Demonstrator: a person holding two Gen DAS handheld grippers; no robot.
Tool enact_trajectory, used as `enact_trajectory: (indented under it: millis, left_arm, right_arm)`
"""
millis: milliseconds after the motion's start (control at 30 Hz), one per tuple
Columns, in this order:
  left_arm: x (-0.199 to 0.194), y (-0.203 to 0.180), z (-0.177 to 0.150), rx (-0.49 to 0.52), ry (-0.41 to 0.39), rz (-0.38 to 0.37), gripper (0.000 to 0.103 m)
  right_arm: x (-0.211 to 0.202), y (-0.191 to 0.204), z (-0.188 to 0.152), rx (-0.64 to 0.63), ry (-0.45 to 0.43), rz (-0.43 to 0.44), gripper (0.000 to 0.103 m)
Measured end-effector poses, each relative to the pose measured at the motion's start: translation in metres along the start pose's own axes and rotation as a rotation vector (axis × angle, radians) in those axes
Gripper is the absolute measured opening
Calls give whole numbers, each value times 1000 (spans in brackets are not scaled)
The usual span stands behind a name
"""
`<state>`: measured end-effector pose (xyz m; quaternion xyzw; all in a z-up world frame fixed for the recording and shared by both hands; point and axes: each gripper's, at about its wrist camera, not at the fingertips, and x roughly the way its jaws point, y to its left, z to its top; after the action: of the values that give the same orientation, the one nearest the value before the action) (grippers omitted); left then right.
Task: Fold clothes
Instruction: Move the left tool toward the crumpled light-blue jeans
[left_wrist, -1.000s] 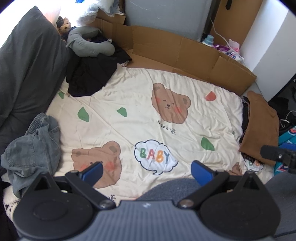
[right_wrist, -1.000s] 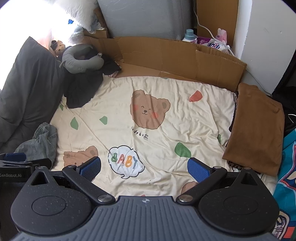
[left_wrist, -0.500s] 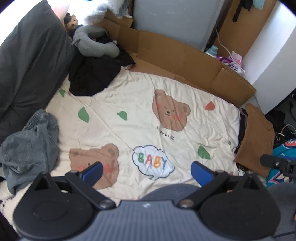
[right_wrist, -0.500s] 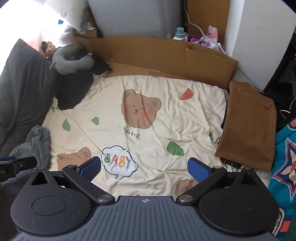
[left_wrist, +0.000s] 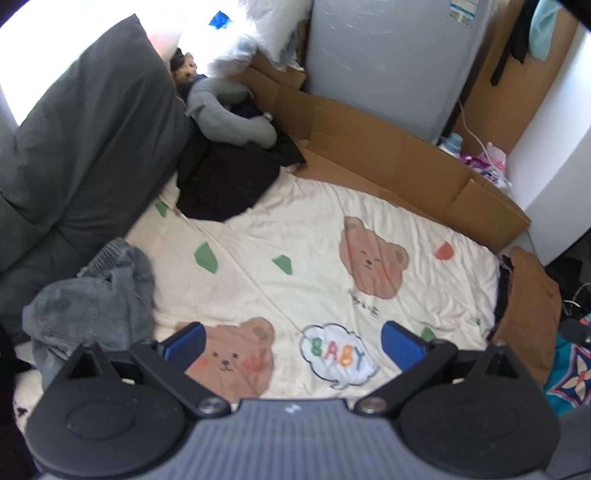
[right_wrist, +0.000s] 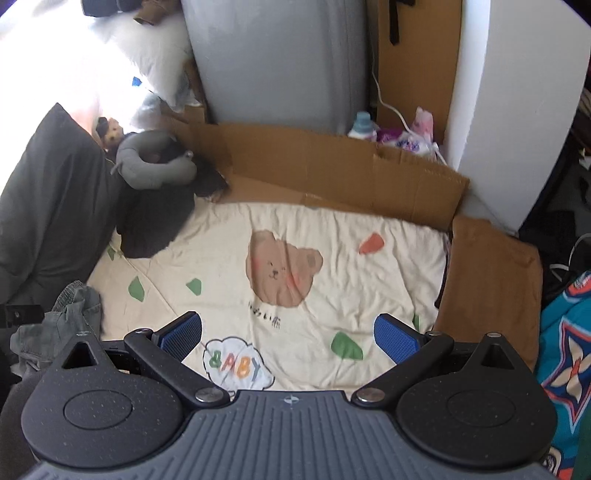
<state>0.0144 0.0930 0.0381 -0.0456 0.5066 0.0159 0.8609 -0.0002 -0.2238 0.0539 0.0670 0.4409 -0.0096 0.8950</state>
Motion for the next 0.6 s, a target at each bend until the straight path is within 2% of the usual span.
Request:
enact_trajectory:
  millis: [167,333,533,600]
  left_arm:
    - [3,16,3,-16,-18,8,102]
    - [6,35,5,-47,-44,-17,102]
    - [13,60,3,-70,-67,3,102]
    - [15,71,3,-82,-77,13,102]
  right_arm:
    - [-12,3,6,-14,-67,17,102]
    - [-11,7,12,-13,-100,-17,102]
    - [-2,14,14,1,-121,13,102]
    - [3,18,13,-9,-130,-4,102]
